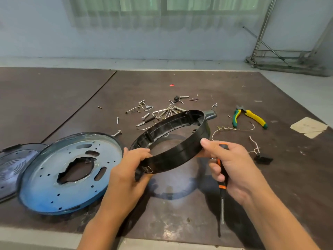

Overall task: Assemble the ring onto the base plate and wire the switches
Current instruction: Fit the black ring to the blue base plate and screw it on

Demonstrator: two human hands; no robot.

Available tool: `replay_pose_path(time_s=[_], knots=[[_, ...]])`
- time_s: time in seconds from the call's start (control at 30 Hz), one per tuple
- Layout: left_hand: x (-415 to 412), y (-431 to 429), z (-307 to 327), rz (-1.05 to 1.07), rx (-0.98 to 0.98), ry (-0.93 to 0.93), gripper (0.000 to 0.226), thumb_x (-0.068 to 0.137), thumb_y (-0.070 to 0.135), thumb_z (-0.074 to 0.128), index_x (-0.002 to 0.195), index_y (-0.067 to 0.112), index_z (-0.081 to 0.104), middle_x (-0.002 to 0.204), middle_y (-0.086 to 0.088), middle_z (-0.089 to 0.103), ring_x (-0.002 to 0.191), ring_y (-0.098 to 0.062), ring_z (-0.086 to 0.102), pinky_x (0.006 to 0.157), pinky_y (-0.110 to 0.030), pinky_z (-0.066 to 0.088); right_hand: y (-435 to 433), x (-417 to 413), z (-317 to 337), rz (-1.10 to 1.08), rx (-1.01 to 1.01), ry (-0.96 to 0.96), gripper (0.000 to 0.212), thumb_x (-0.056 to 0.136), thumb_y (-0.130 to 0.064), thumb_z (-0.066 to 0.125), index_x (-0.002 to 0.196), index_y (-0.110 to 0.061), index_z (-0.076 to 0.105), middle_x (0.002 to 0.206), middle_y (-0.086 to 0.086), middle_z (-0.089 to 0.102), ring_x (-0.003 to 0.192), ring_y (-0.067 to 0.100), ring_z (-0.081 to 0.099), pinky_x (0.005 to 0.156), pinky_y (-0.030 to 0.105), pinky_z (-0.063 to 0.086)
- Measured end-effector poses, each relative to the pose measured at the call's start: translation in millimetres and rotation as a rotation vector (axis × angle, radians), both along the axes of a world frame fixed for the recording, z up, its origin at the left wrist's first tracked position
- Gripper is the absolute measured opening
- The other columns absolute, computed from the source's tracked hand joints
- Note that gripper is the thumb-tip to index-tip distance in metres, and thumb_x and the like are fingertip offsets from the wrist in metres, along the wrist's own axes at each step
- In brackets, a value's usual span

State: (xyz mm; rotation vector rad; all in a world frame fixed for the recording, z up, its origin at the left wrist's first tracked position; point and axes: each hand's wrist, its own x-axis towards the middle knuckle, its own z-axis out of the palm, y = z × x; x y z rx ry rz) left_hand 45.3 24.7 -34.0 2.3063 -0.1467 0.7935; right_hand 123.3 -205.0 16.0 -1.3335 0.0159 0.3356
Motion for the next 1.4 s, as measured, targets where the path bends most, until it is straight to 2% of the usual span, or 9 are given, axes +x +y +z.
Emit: replay_pose_path(time_s=[0.13,0.23,0.33,0.57,0.77,0.93,1.03,1.2,1.4], knots=[[-1.2,7.4,-8.5,-0.025,0.138,0.067,0.047,0.070,-0.008,0.080,0.102,0.022,0.062,0.111,0.016,0.059,0.111,0.014,0.049,0.124,-0.028,0.007,0.7,3.2,-11.4,0.056,0.040,0.126,0.033,0.074,-0.033,0.080,0.084,-0.003,0.073,0.069,0.010,0.066,0.039,0.007,0.040,0.032,0.015,0.029],[0.1,7.0,-10.1,-0.040,0.241,0.074,0.040,0.069,-0.009,0.079,0.094,0.017,0.063,0.108,0.007,0.062,0.113,0.005,0.049,0.125,-0.032,0.003,-2.3,7.0,-18.1,0.088,-0.007,0.121,0.034,0.073,-0.037,0.084,0.076,-0.006,0.071,0.068,0.009,0.058,0.041,0.010,0.043,0.033,0.018,0.032],[0.9,4.8,-14.1,-0.057,0.316,0.090,0.039,0.071,-0.007,0.079,0.095,0.018,0.062,0.108,0.005,0.062,0.118,0.000,0.049,0.125,-0.036,0.001,-4.5,7.6,-23.6,0.090,-0.096,0.039,0.057,0.078,-0.038,0.082,0.099,0.011,0.062,0.065,0.011,0.053,0.041,0.013,0.045,0.034,0.020,0.035],[6.7,1.7,-15.2,-0.090,0.366,0.182,0.046,0.074,-0.005,0.077,0.101,0.024,0.054,0.117,0.009,0.054,0.129,-0.005,0.042,0.121,-0.046,0.001,-5.9,10.4,-30.2,0.087,-0.198,0.042,0.038,0.088,-0.033,0.075,0.110,-0.004,0.063,0.065,0.003,0.054,0.041,0.012,0.045,0.033,0.019,0.032],[8.9,11.9,-15.9,-0.014,0.296,0.296,0.058,0.076,-0.010,0.070,0.118,0.026,0.052,0.161,0.003,0.021,0.153,-0.015,-0.005,0.121,-0.042,0.012,4.1,0.8,-35.3,0.135,-0.204,0.091,0.043,0.088,-0.038,0.074,0.116,-0.014,0.051,0.073,0.007,0.065,0.042,0.012,0.047,0.034,0.021,0.035],[12.6,0.4,-14.4,0.123,0.165,0.376,0.083,0.077,-0.019,0.055,0.135,0.039,0.044,0.165,0.012,-0.002,0.151,-0.020,-0.019,0.110,-0.033,0.007,11.3,-9.3,-43.2,0.216,-0.293,0.169,0.054,0.086,-0.040,0.077,0.114,-0.008,0.045,0.070,0.010,0.066,0.040,0.011,0.042,0.035,0.020,0.030],[11.6,6.3,-12.2,0.120,0.090,0.389,0.073,0.075,-0.021,0.045,0.123,0.032,0.055,0.164,0.007,0.015,0.153,-0.020,-0.007,0.116,-0.034,0.009,5.4,-17.4,-42.8,0.354,-0.381,0.185,0.055,0.085,-0.048,0.075,0.100,0.000,0.054,0.056,0.009,0.054,0.039,0.011,0.034,0.036,0.019,0.025],[10.8,17.5,-6.5,0.116,0.079,0.463,0.043,0.078,-0.017,0.049,0.070,0.022,0.062,0.149,0.001,0.048,0.152,-0.017,0.008,0.112,-0.024,0.008,-15.9,-15.4,-27.7,0.535,-0.524,0.108,0.044,0.088,-0.054,0.069,0.112,-0.018,0.057,0.069,0.017,0.068,0.035,0.012,0.036,0.035,0.015,0.026],[13.1,20.8,-3.5,0.094,0.129,0.471,0.047,0.079,-0.014,0.058,0.058,0.028,0.055,0.145,0.000,0.052,0.152,-0.016,0.010,0.109,-0.022,0.013,-44.9,12.7,-25.8,0.079,-0.803,-0.113,0.041,0.092,-0.047,0.066,0.084,-0.007,0.065,0.050,0.014,0.062,0.030,0.018,0.039,0.036,0.018,0.031]])
